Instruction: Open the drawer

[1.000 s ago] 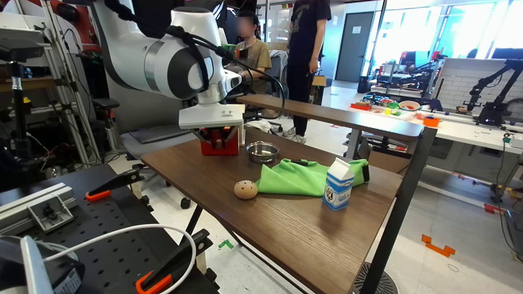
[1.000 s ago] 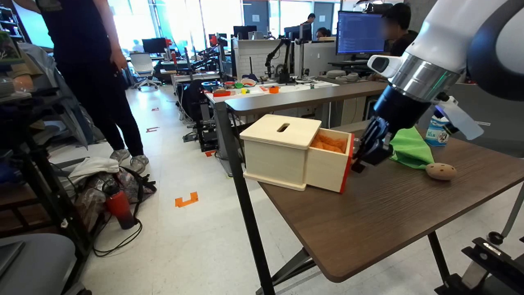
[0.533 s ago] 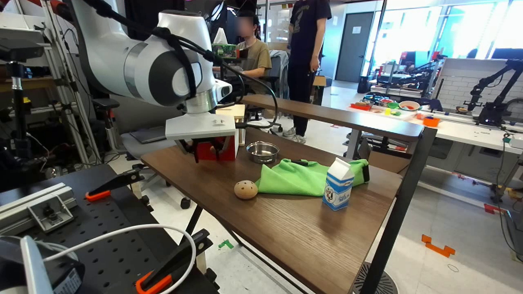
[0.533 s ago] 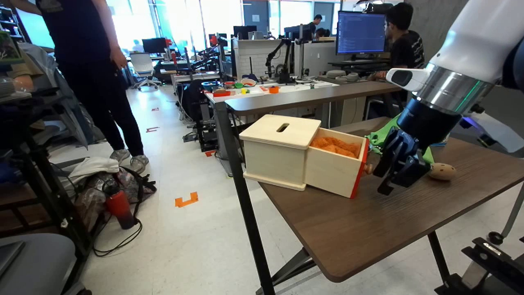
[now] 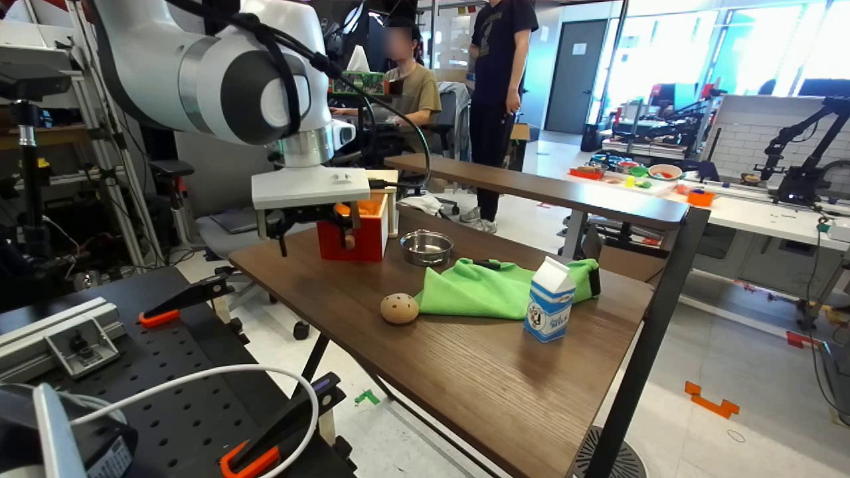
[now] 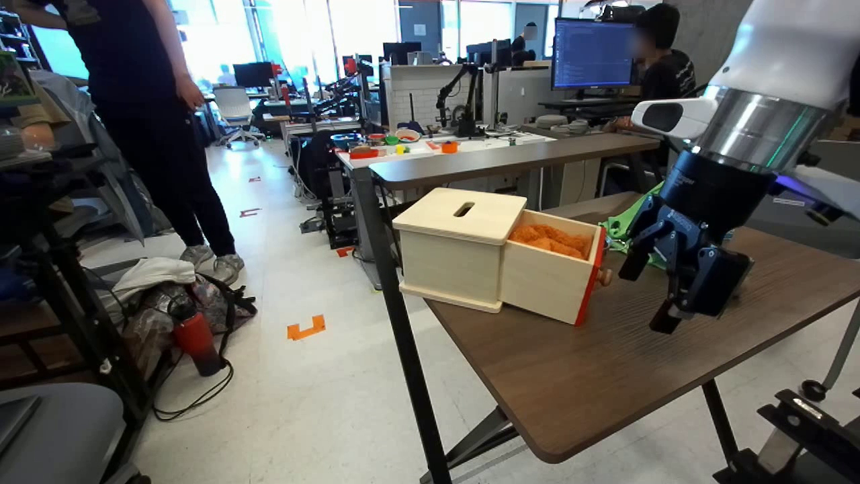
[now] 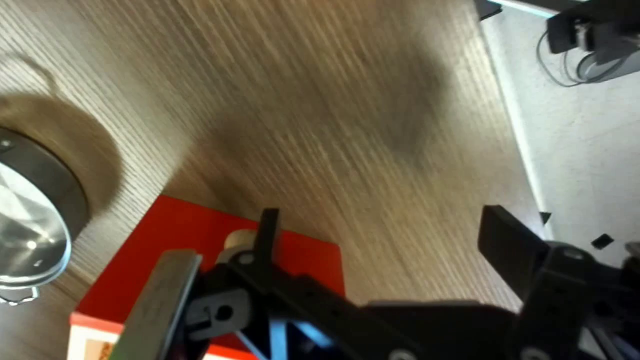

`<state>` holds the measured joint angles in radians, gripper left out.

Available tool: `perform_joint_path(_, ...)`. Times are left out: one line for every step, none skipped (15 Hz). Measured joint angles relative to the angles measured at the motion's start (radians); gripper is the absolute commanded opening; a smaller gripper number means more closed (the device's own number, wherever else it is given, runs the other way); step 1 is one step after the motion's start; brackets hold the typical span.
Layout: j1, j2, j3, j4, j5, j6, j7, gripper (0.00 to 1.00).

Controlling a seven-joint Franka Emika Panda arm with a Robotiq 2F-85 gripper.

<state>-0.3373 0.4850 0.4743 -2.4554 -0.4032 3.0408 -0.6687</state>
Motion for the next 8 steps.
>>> perform_joint_path(-0.031,-0.027,0.047,-0.012,0.008,-0.061,-0.003,1.00)
perform_joint_path(-0.065,-0.060,0.099,-0.024,0.025,-0.129,-0.008,1.00)
perform_joint_path(-0.098,-0.098,0.147,-0.036,0.052,-0.201,-0.009,1.00)
perform_joint_path(-0.122,-0.142,0.184,-0.045,0.085,-0.259,-0.010,1.00)
perform_joint_path(-0.139,-0.190,0.208,-0.052,0.118,-0.287,0.001,1.00)
perform_joint_path(-0.134,-0.242,0.207,-0.057,0.181,-0.289,0.001,1.00)
perform_joint_path(-0.139,-0.295,0.212,-0.056,0.229,-0.289,0.002,1.00)
perform_joint_path(-0.149,-0.343,0.221,-0.053,0.260,-0.289,0.012,1.00)
